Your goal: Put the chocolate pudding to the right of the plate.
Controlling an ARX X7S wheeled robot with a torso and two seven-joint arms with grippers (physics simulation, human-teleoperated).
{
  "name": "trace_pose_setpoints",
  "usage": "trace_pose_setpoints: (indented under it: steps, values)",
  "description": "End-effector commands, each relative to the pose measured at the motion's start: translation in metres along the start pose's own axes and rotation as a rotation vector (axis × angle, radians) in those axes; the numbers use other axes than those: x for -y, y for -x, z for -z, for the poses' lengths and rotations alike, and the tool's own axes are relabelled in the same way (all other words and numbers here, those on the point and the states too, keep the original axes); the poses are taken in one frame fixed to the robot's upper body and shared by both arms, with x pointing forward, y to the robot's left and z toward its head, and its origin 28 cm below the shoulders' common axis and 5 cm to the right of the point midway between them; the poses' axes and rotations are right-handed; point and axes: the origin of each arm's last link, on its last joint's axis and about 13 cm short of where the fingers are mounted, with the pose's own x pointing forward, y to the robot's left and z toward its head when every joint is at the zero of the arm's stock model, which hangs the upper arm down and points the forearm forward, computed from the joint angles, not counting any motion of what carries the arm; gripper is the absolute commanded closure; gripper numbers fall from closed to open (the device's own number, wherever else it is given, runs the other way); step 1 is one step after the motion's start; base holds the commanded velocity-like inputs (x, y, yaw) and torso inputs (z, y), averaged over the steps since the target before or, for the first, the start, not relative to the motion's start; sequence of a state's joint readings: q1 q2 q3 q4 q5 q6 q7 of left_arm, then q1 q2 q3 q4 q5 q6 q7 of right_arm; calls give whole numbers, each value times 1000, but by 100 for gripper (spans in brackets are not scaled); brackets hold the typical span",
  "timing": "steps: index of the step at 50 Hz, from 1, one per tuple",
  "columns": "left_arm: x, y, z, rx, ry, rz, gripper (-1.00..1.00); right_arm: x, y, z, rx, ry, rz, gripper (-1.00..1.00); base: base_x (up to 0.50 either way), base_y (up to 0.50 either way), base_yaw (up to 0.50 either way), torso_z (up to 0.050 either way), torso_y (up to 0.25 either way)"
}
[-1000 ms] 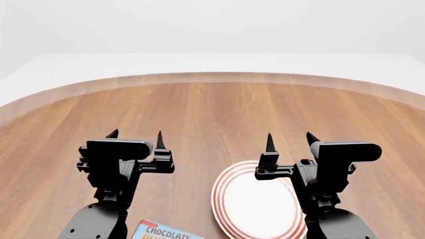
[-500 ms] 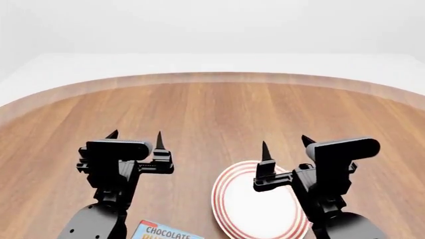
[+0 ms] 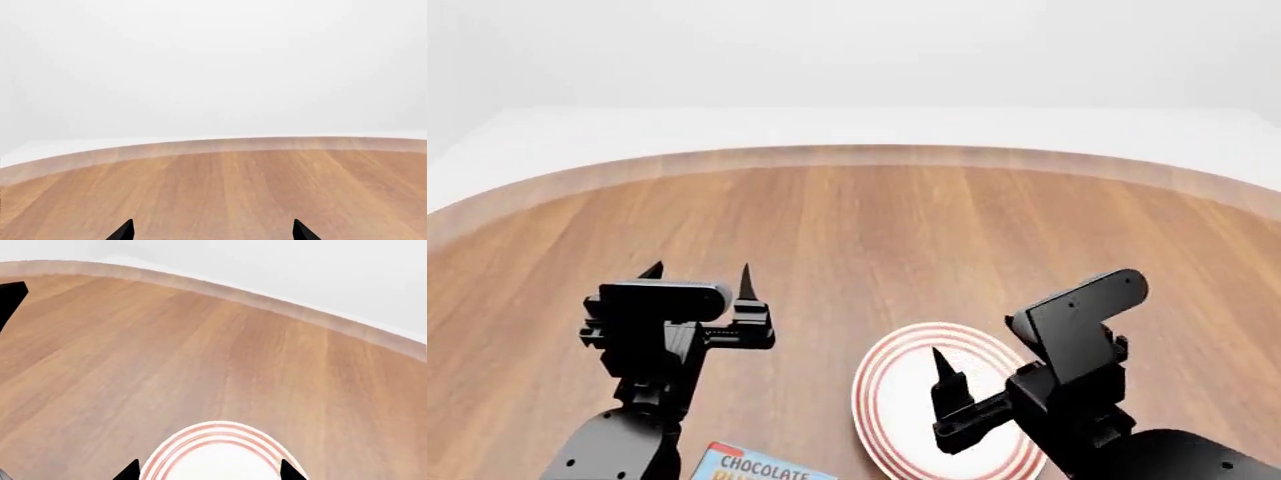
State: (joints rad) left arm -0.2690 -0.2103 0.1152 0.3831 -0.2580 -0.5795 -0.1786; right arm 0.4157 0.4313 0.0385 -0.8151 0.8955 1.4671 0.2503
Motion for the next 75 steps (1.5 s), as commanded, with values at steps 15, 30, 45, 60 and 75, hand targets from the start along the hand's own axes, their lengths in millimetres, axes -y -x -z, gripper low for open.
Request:
trace_pose_setpoints:
  steps: [15, 30, 45, 60, 75]
  values:
    - [0, -1, -1, -4, -6, -2, -100, 15, 16, -35, -212, 175, -166, -100, 0, 0, 0, 0, 0]
    - [-1, -1, 0, -9, -6, -6, -100, 17, 23, -54, -189, 187, -223, -100, 0, 0, 0, 0, 0]
    - [-1, -2, 0, -9, -7, -6, -100, 2, 23, -56, -206, 178, -427, -100, 0, 0, 0, 0, 0]
    - [1, -3, 1, -10, -6, -2, -100, -16, 19, -45, -245, 229, -559, -100, 0, 0, 0, 0, 0]
    - [1, -3, 1, -11, -7, 2, -100, -24, -2, -46, -263, 256, -618, -100, 0, 0, 0, 0, 0]
